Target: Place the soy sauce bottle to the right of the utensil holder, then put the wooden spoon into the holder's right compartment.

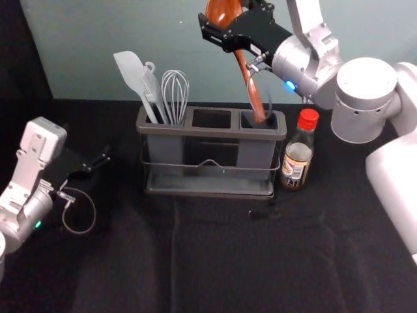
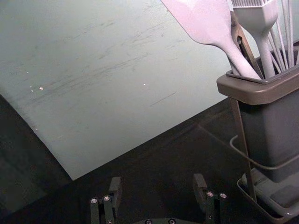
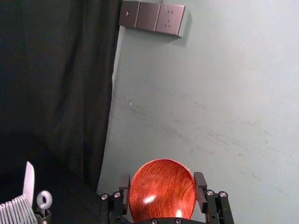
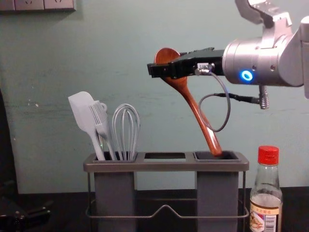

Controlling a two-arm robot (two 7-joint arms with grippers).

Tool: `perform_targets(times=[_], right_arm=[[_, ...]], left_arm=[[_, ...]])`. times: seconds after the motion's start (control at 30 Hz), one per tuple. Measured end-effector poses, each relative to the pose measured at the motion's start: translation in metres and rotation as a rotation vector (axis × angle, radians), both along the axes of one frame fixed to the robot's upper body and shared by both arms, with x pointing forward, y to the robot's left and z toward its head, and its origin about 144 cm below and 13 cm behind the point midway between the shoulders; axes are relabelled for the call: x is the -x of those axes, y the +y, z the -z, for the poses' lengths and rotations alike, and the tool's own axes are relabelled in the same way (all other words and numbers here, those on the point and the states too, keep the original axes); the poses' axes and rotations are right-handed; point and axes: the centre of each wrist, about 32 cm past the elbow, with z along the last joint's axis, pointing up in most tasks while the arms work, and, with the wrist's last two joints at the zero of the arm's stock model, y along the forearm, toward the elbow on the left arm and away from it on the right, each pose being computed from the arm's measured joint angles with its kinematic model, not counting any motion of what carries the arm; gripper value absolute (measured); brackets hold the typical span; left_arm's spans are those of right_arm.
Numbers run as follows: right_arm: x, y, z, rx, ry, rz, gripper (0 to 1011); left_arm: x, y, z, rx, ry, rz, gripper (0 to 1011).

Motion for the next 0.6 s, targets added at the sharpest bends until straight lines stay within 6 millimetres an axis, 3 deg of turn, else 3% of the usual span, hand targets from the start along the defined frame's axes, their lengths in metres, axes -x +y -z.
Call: perform_targets(times=[0.37,0.6], right_arm=[[-0.003,0.001,0.009,0.015,0.012,0.010,840],[0.008,-0.004,0.009,0.019,0.027,0.017,840]], left_arm=[[0.000,0.000,0.000,0.000,0.000,0.000,1005],[0.000,0.000,0.000,0.000,0.000,0.000,1005]])
